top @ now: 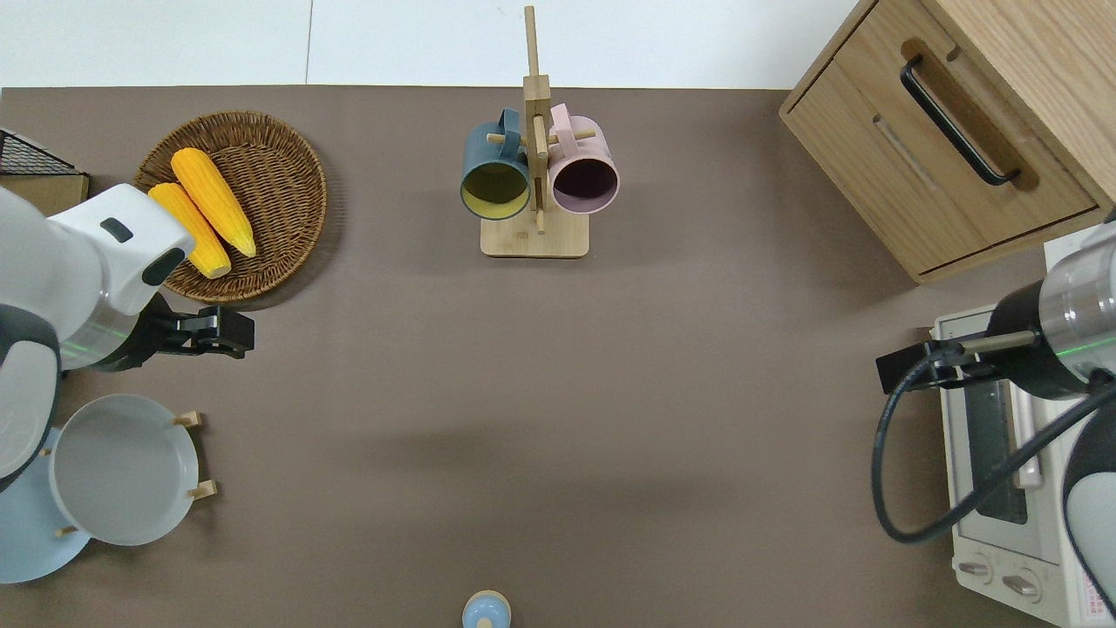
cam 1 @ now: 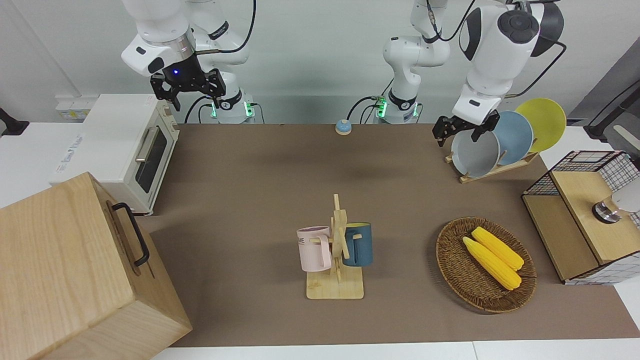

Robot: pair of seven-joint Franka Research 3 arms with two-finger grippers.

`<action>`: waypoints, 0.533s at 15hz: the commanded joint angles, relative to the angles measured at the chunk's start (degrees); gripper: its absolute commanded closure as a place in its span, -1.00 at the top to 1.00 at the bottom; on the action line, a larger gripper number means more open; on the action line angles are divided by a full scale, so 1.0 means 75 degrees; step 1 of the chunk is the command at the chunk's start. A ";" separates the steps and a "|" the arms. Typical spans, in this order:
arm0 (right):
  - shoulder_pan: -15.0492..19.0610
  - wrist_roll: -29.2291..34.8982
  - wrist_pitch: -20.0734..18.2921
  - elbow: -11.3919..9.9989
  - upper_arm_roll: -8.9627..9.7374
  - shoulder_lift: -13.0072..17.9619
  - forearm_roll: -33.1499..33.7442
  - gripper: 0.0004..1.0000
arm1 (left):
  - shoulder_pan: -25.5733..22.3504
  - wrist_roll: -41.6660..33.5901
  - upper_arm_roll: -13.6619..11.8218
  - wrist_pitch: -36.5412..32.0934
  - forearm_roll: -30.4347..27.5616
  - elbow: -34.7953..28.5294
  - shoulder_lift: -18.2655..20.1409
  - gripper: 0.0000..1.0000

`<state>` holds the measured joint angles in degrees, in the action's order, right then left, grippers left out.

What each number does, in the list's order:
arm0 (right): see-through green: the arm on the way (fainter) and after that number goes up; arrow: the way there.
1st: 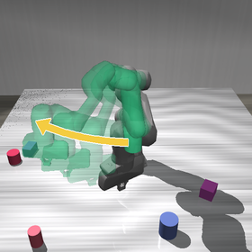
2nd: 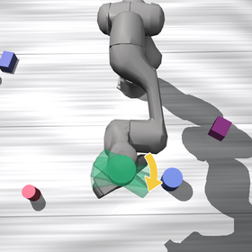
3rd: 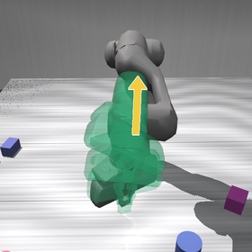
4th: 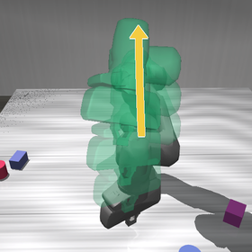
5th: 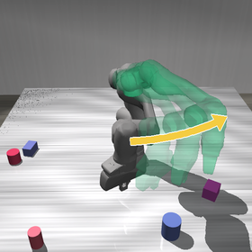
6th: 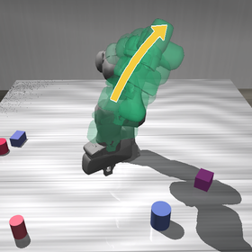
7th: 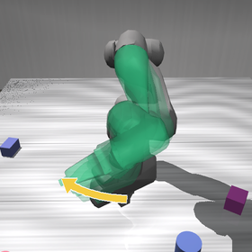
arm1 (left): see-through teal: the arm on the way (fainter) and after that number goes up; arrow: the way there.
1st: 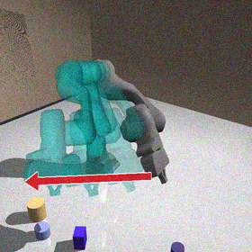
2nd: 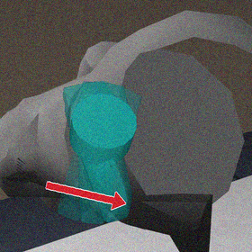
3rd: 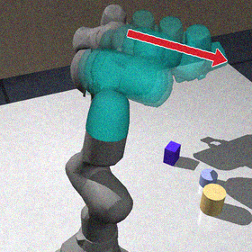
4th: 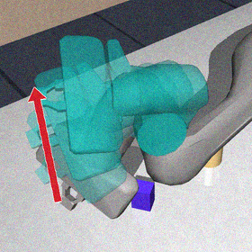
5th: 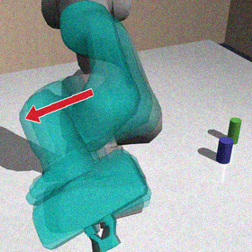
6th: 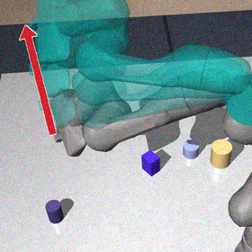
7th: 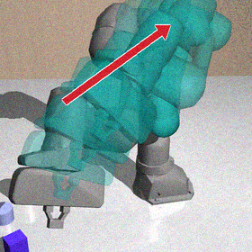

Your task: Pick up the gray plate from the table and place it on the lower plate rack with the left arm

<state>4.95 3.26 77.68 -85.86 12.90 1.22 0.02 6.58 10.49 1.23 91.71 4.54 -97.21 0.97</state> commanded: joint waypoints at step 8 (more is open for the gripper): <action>0.0113 -0.0025 -0.0116 0.0046 0.0050 0.0036 -0.0026 0.98 | 0.0026 -0.0719 -0.0258 0.0041 -0.0886 -0.0105 0.0562 0.99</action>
<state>4.95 3.26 77.68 -85.86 12.89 1.22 0.02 6.58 6.30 0.04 91.41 -0.08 -97.19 5.20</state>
